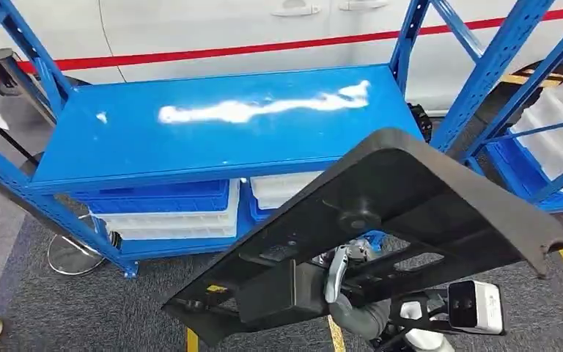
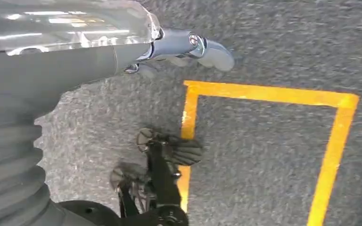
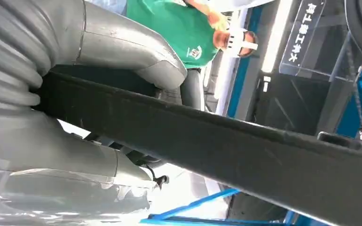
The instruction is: Take the parts from the cabinet and place them on the table.
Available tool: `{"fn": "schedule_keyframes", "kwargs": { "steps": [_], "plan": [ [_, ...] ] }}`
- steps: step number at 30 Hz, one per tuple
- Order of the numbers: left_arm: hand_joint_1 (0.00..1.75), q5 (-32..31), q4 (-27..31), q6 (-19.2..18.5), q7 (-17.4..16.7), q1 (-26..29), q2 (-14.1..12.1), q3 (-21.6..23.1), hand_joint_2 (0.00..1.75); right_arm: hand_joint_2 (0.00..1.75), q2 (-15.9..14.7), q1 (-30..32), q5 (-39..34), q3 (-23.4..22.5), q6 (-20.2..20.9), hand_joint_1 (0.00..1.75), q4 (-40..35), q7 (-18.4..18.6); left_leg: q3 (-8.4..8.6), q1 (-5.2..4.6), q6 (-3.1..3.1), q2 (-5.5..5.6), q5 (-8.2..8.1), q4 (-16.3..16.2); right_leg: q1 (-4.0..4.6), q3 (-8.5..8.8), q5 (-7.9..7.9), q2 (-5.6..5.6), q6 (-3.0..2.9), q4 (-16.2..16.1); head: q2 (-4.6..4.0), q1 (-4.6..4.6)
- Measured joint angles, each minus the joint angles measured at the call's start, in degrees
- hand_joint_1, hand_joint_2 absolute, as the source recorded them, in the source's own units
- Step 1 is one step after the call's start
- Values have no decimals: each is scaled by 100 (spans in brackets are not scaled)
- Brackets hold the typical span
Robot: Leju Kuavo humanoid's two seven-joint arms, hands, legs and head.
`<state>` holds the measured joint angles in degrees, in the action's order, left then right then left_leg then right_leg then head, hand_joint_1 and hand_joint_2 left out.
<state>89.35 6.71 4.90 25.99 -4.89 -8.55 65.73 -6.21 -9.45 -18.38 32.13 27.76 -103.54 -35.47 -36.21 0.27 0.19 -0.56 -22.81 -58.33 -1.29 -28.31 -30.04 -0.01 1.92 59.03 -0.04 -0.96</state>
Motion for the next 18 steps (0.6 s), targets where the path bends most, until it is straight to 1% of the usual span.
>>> {"fn": "schedule_keyframes", "kwargs": {
  "steps": [1,2,3,4,5,6,7,8,9,10,11,12,13,14,15,16,17,18],
  "plan": [
    [0,0,-4,41,-70,2,0,-7,175,175,-4,14,22,-9,-4,162,0,-9,2,10,-49,-1,52,7,40,-8,-19,21,-100,-42,0,-20],
    [0,0,-13,88,-129,7,-2,-20,175,175,-13,8,37,-18,-9,162,0,-9,-8,12,-85,-1,97,10,47,-37,4,25,-129,-77,0,4],
    [0,0,-22,140,-206,20,-2,-37,175,175,-22,15,57,-31,-22,162,2,-9,-19,38,-128,0,156,31,82,-76,47,32,-184,-65,0,-7],
    [0,0,-28,186,-289,58,-4,-68,175,175,-33,23,79,-42,-28,162,4,-9,-42,37,-177,6,213,51,55,-118,122,21,-249,-104,0,4],
    [0,0,-50,232,-383,76,-22,-105,175,175,-39,22,105,-48,-44,162,4,-11,-100,80,-189,13,47,-39,46,-162,201,-14,-306,-120,0,0],
    [0,0,-52,293,-508,95,-26,-140,175,175,-46,26,131,-52,-55,162,4,-13,-188,76,-192,13,-263,-236,49,-240,257,-8,-356,-120,0,-2],
    [0,0,-61,407,-663,108,-33,-210,175,175,-48,45,157,-63,-79,162,2,-11,-313,85,-201,15,-707,-697,65,-335,334,-9,-384,-119,0,-7],
    [0,0,-83,488,-765,109,-52,-282,175,175,-50,65,170,-72,-85,162,4,-7,-406,84,-210,16,-996,-1123,81,-415,397,-11,-390,-116,0,-2],
    [0,0,-100,576,-882,108,-63,-362,175,175,-55,78,181,-83,-85,162,2,-2,-469,84,-216,16,-1151,-1484,96,-497,443,-12,-396,-113,0,-7],
    [0,0,-109,675,-1009,115,-76,-439,175,175,-57,91,196,-94,-85,162,2,13,-460,84,-217,16,-1132,-1730,109,-596,513,-12,-393,-102,0,-4],
    [0,0,-118,761,-1113,122,-87,-494,175,175,-63,99,208,-103,-90,162,2,13,-350,83,-209,17,-960,-1717,114,-678,552,-11,-387,-95,0,-7],
    [0,0,-129,845,-1232,130,-103,-555,175,175,-70,109,218,-118,-113,162,2,13,-151,81,-196,17,-681,-1525,119,-762,607,-11,-375,-80,0,-4],
    [0,0,-133,913,-1324,133,-120,-603,175,175,-74,114,232,-138,-135,162,-4,13,120,81,-176,17,-472,-1190,122,-831,651,-10,-361,-61,0,-7],
    [0,0,-140,957,-1375,133,-140,-647,175,175,-74,115,238,-153,-157,162,-15,11,484,80,-143,19,-434,-706,123,-882,691,-10,-340,-38,0,-7],
    [0,0,-153,990,-1405,125,-168,-693,175,175,-74,125,242,-172,-201,162,-33,-4,873,48,-106,22,-682,-152,145,-918,723,-12,-305,-18,0,-7],
    [0,0,-157,1003,-1410,128,-179,-726,175,175,-77,132,256,-206,-230,162,-53,-13,1016,35,-96,22,-783,147,148,-920,746,-25,-279,-8,0,0],
    [0,0,-166,1020,-1423,129,-190,-763,175,175,-79,144,262,-247,-240,162,-66,-39,972,21,-84,20,-799,166,140,-920,805,-36,-231,-15,0,-2],
    [0,0,-168,1034,-1425,138,-190,-800,175,175,-79,152,273,-271,-251,162,-76,-72,955,-1,-54,20,-777,160,118,-921,848,-40,-199,-41,0,0]
  ]
}}
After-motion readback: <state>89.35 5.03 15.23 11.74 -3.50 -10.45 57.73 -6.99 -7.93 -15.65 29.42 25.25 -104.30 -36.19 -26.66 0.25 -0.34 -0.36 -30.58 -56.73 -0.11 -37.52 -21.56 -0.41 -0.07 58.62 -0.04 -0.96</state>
